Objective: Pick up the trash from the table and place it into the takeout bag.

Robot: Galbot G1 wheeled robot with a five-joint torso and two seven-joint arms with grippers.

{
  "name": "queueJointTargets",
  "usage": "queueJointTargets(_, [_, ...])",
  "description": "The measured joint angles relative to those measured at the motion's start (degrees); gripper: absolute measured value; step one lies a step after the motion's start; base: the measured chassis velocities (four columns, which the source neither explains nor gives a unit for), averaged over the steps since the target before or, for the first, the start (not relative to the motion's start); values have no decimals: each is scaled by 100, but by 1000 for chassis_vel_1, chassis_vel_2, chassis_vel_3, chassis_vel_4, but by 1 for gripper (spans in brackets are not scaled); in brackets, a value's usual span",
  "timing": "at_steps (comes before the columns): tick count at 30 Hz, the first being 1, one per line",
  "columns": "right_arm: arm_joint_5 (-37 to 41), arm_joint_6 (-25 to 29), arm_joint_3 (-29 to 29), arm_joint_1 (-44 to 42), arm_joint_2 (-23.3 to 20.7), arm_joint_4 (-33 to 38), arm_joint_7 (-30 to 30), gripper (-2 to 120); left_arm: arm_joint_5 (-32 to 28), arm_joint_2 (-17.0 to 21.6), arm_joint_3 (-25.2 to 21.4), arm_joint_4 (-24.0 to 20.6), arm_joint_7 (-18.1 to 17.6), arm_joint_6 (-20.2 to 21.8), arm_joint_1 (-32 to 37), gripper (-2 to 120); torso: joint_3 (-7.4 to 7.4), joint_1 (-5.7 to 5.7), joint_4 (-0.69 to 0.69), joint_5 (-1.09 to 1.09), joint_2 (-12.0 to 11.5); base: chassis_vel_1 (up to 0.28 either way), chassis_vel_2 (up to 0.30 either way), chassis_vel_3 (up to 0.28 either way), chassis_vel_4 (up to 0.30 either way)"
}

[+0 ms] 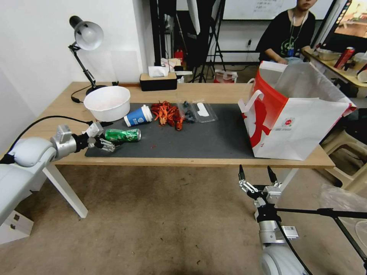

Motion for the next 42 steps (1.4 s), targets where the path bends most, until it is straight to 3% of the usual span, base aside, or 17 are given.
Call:
queueJointTargets(10, [-3, 45, 9, 2, 47, -58, 3, 100, 163, -84, 633, 536, 329, -55, -654, 96, 0, 0, 0, -1, 0, 0, 0, 0, 0])
queueJointTargets(16, [-2, 62, 23, -4, 52, -79, 6, 100, 260, -93, 695, 697, 417, -119, -766, 93, 0, 0, 1, -1, 0, 0, 0, 0, 0])
queueJointTargets(23, [-9, 67, 24, 1, 60, -90, 8, 100, 309, -93, 736, 798, 479, -186, -836, 72, 0, 0, 1, -1, 0, 0, 0, 0, 0])
queueJointTargets(24, [-14, 68, 20, 10, 67, -96, 8, 100, 364, -92, 758, 863, 562, -232, -880, 62, 0, 0, 1, -1, 0, 0, 0, 0, 0])
queueJointTargets(25, [-14, 68, 20, 10, 67, -96, 8, 100, 364, -92, 758, 863, 562, -232, -880, 62, 0, 0, 1, -1, 0, 0, 0, 0, 0])
queueJointTargets(27, [-18, 72, 19, 9, 68, -97, 11, 100, 382, -82, 756, 886, 653, -263, -897, 50, 0, 0, 1, 0, 0, 0, 0, 0, 0])
queueJointTargets(40, [-37, 88, 15, 11, 63, -101, 20, 100, 335, -38, 638, 760, 963, -341, -845, 36, 0, 0, 1, -2, 0, 0, 0, 0, 0])
queueJointTargets(42, [-46, 88, 11, 11, 63, -101, 21, 100, 209, -10, 604, 640, 969, -342, -846, 29, 0, 0, 0, -1, 0, 0, 0, 0, 0])
